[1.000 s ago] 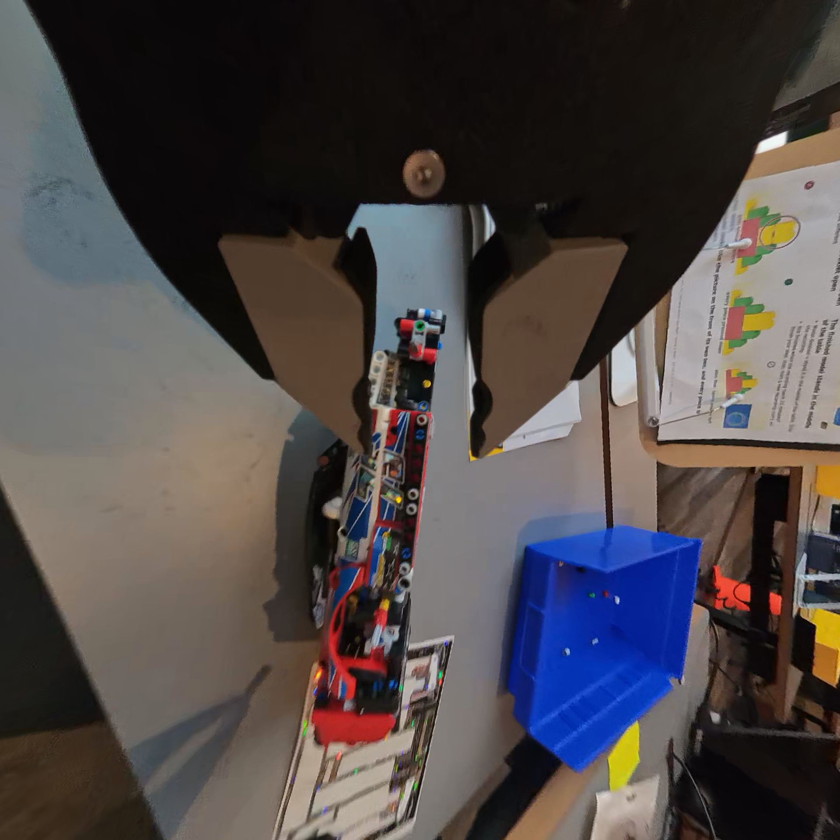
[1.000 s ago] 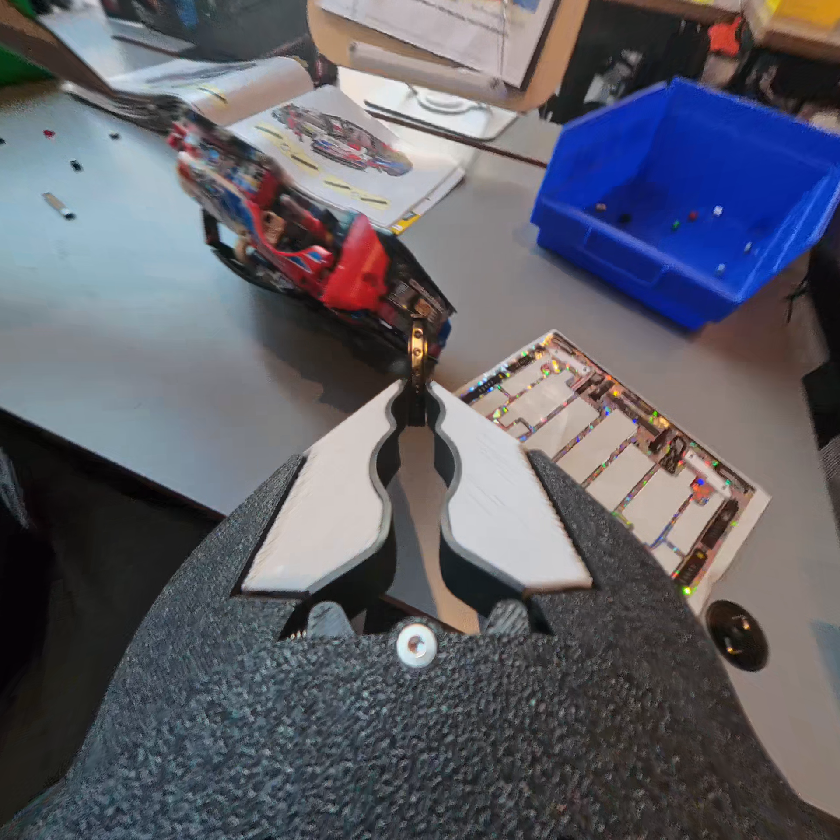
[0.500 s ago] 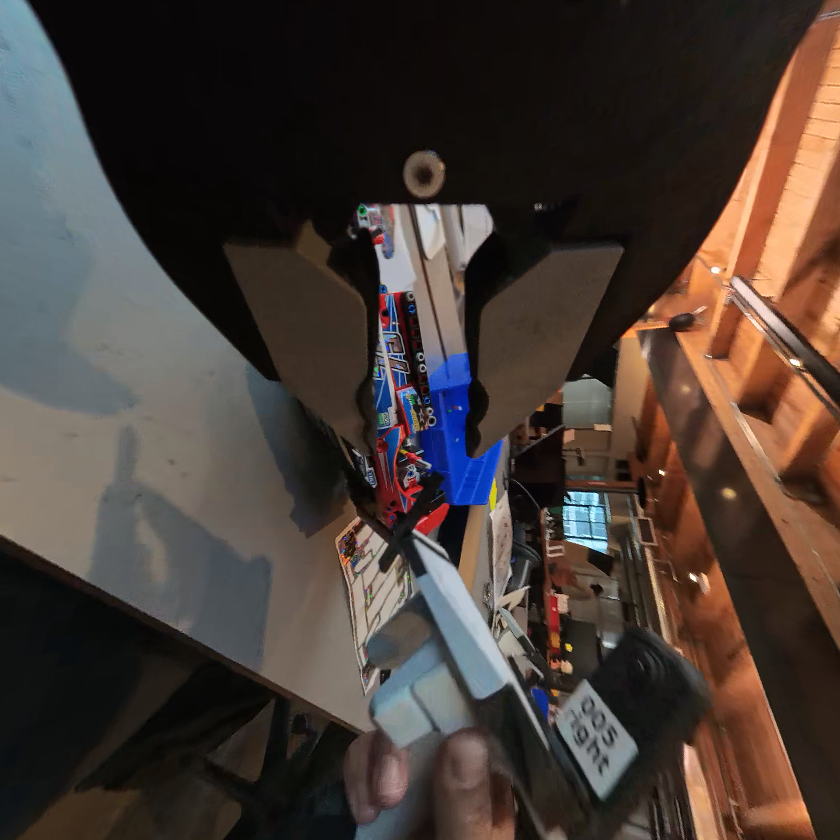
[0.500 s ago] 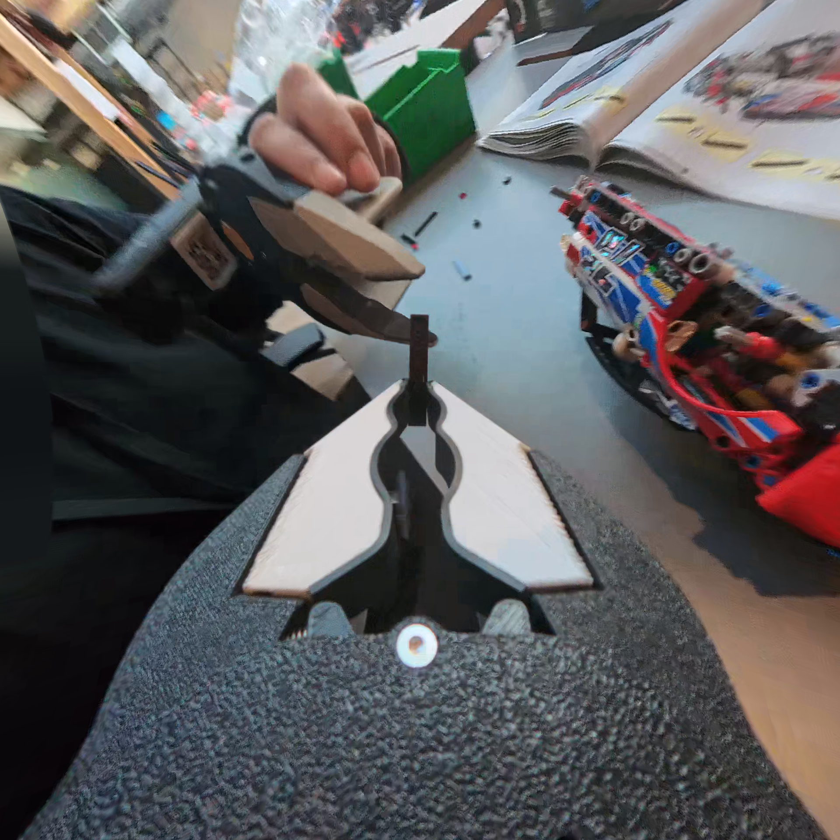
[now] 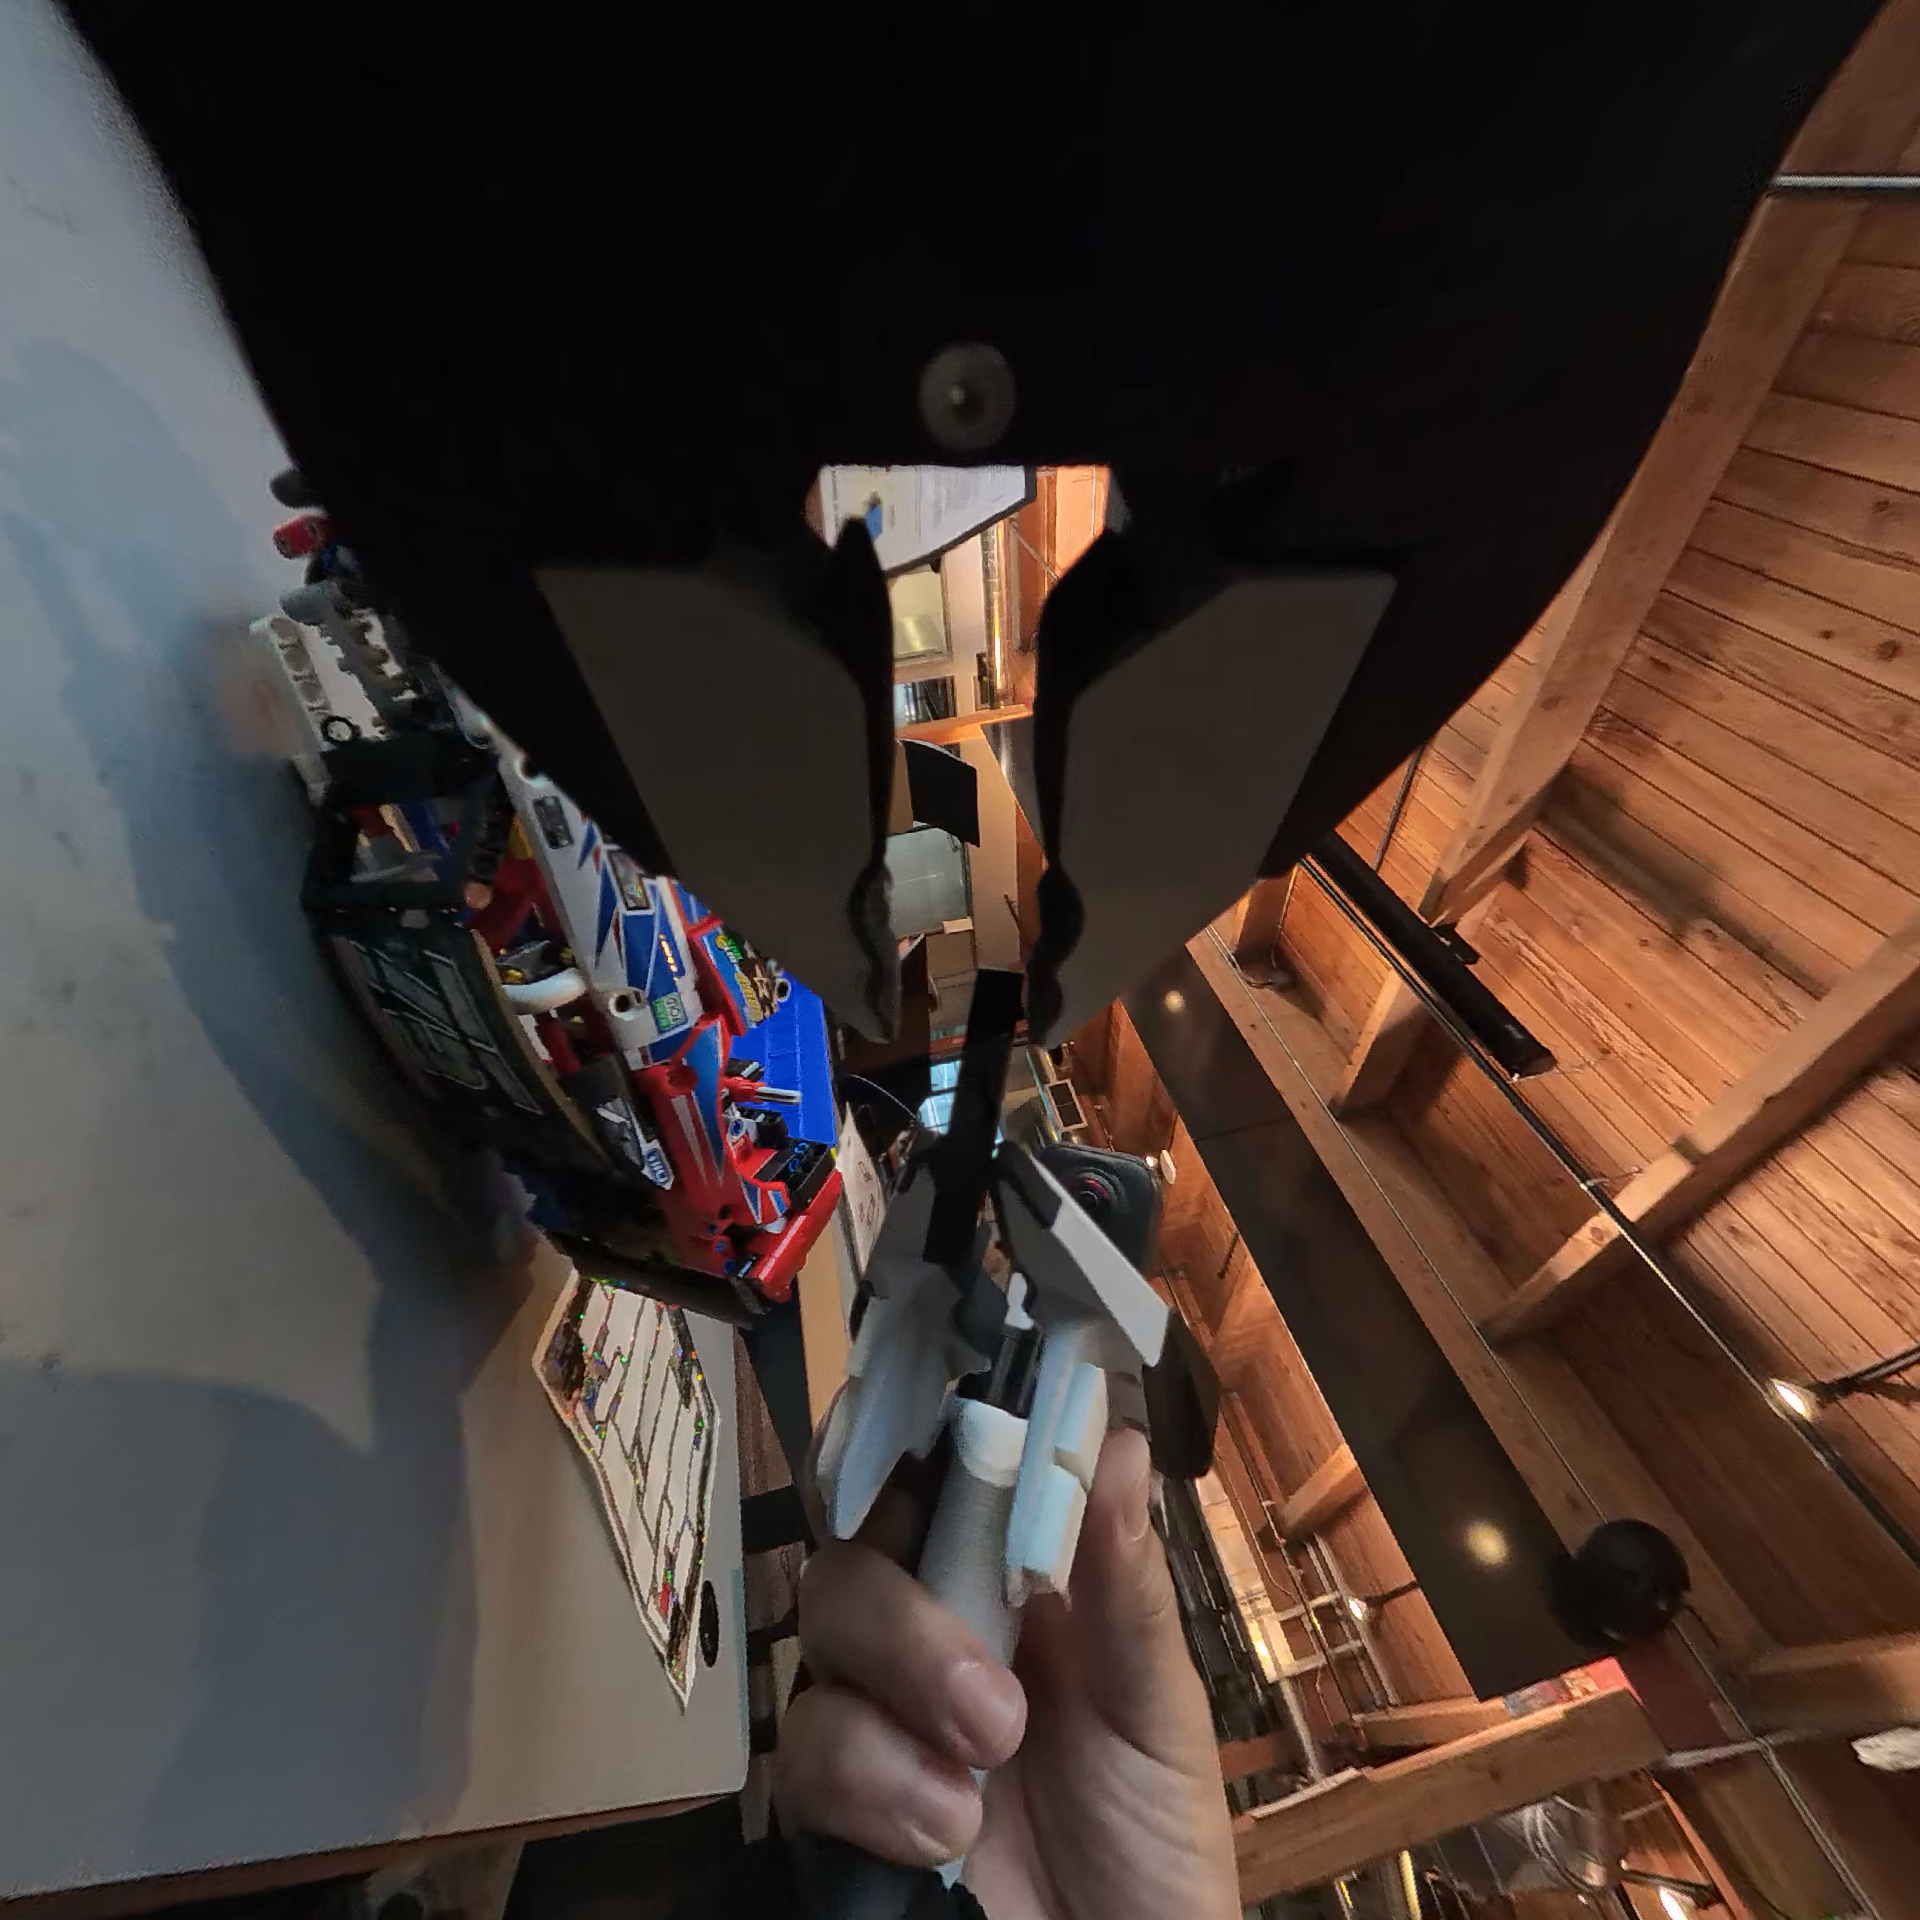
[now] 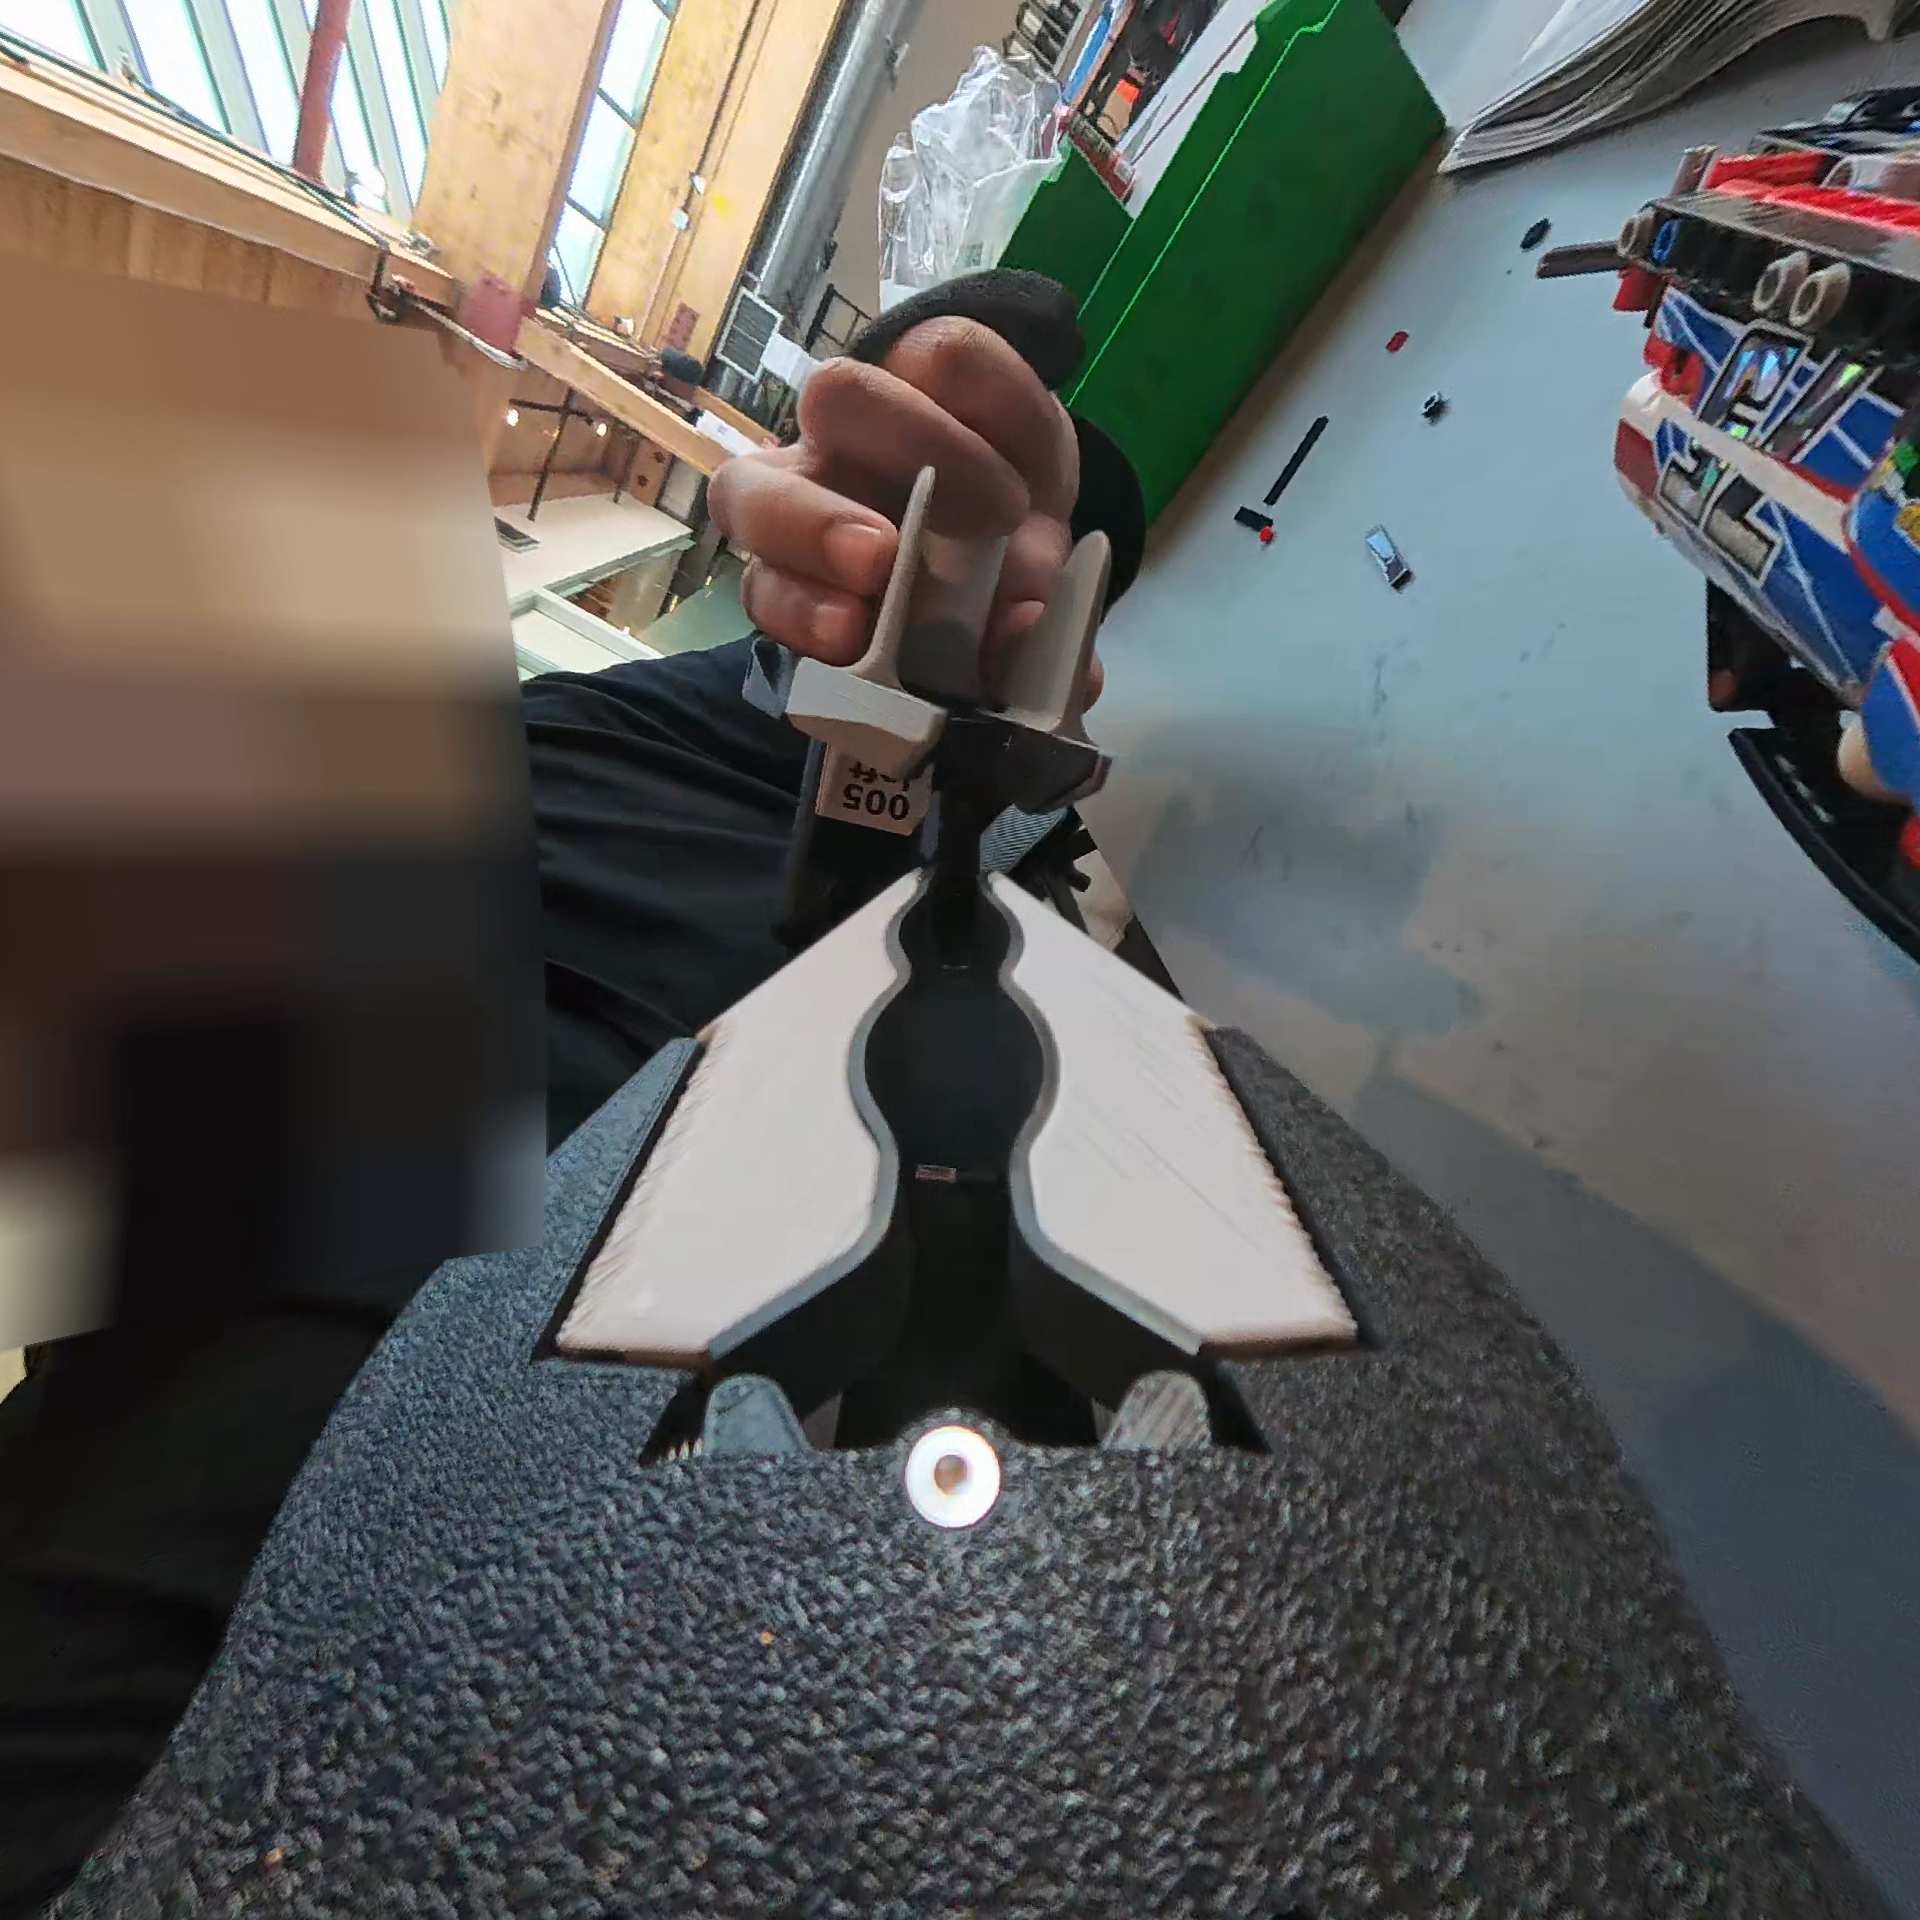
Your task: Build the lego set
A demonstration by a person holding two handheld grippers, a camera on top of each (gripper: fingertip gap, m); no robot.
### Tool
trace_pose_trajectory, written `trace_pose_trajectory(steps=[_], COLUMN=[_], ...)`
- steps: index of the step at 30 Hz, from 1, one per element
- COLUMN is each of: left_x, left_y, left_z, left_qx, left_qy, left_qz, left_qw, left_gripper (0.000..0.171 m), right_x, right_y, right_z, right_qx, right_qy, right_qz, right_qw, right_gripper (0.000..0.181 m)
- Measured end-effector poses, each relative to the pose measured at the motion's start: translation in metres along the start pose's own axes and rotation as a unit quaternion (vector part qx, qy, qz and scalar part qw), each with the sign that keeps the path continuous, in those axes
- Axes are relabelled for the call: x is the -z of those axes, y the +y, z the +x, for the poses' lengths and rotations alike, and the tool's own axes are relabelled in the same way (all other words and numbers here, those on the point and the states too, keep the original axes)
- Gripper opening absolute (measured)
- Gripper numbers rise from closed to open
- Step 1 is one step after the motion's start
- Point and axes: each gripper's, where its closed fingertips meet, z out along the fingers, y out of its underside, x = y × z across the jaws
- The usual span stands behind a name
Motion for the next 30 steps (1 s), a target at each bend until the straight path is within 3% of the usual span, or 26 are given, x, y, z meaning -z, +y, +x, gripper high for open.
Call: trace_pose_trajectory(steps=[2,6,8,13,15,18,21,23,26,30], left_x=[0.0,-0.002,-0.003,-0.002,0.0,0.006,0.008,0.009,0.012,0.018], left_y=[0.001,0.007,0.011,0.021,0.03,0.036,0.032,0.028,0.025,0.028], left_z=[0.001,0.018,0.036,0.047,0.057,0.065,0.062,0.062,0.064,0.069], left_qx=[-0.002,0.013,0.048,0.188,0.264,0.354,0.395,0.405,0.423,0.424], left_qy=[-0.001,0.054,0.116,0.185,0.24,0.292,0.312,0.32,0.329,0.329], left_qz=[0.002,-0.018,-0.035,-0.064,-0.098,-0.12,-0.11,-0.106,-0.103,-0.114], left_qw=[1.0,0.998,0.991,0.963,0.929,0.88,0.857,0.85,0.838,0.836], left_gripper=[0.005,0.004,0.004,0.004,0.004,0.004,0.004,0.005,0.005,0.005], right_x=[-0.001,0.001,0.005,0.019,0.027,0.024,0.012,0.003,-0.009,-0.018], right_y=[0.0,-0.004,-0.007,-0.021,-0.031,-0.035,-0.031,-0.028,-0.028,-0.027], right_z=[0.004,0.021,0.036,0.056,0.059,0.048,0.055,0.06,0.061,0.063], right_qx=[-0.01,-0.035,-0.029,0.058,0.147,0.332,0.459,0.507,0.548,0.559], right_qy=[-0.001,0.022,0.073,0.216,0.296,0.389,0.472,0.497,0.504,0.495], right_qz=[0.002,0.016,0.017,0.017,0.022,-0.02,-0.105,-0.151,-0.178,-0.198], right_qw=[1.0,0.999,0.997,0.974,0.944,0.859,0.745,0.688,0.644,0.635], right_gripper=[0.006,0.006,0.0,0.005,0.02,0.027,0.026,0.022,0.016,0.007])
